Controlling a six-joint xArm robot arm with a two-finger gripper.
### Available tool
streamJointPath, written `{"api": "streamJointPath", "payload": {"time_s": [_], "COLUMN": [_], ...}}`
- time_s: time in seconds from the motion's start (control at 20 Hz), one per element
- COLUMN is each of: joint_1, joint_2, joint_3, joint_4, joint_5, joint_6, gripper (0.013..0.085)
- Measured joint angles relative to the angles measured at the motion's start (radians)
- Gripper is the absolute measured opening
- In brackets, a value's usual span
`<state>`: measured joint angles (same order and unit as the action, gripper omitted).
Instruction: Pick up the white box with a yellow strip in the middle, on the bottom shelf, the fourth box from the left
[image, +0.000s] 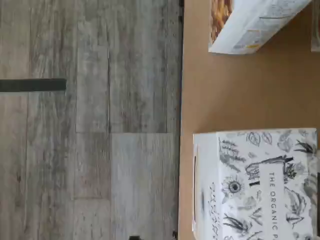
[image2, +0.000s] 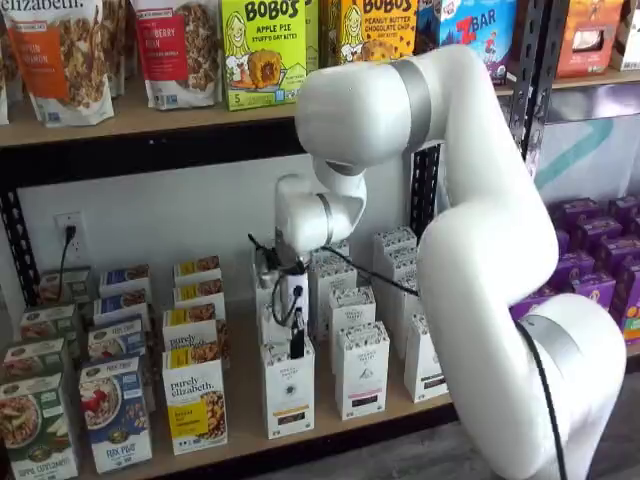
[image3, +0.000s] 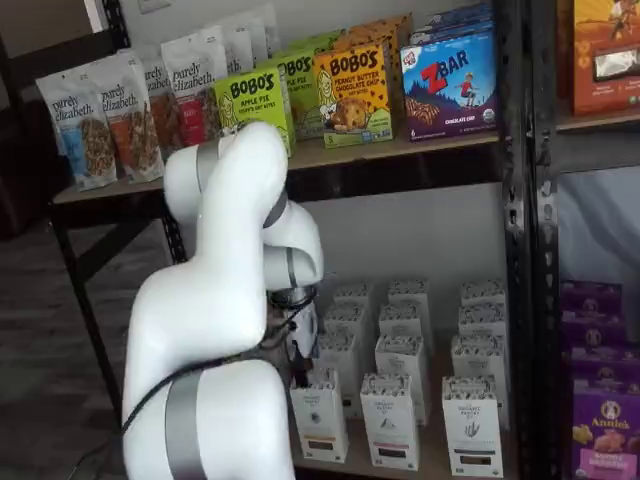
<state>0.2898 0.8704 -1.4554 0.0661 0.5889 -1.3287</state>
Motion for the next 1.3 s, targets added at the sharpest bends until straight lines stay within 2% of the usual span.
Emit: {"api": "streamJointPath", "payload": {"time_s": [0.15,0.35,0.7,0.9,1.1,1.3], "joint_1": [-0.002,0.000,0.001,-0.004,-0.010,-0.012], "joint_2": [0.040,0.089,0.158,0.202,0.240,0.271], "joint_3": [-0.087,-0.169,-0.249,-0.289,-0.325,-0.364], "joint_4": [0.046,0.039,-0.015,-0.023,-0.011,-0.028], "joint_5": [0.098,0.145,0.156,0.149,0.138,0.149], "joint_6": [-0.036,-0.025,0.019,0.020,0.004,0.015], "gripper": [0.0850,0.0850,0.0850,0.0850,0.0850,0.0850]}}
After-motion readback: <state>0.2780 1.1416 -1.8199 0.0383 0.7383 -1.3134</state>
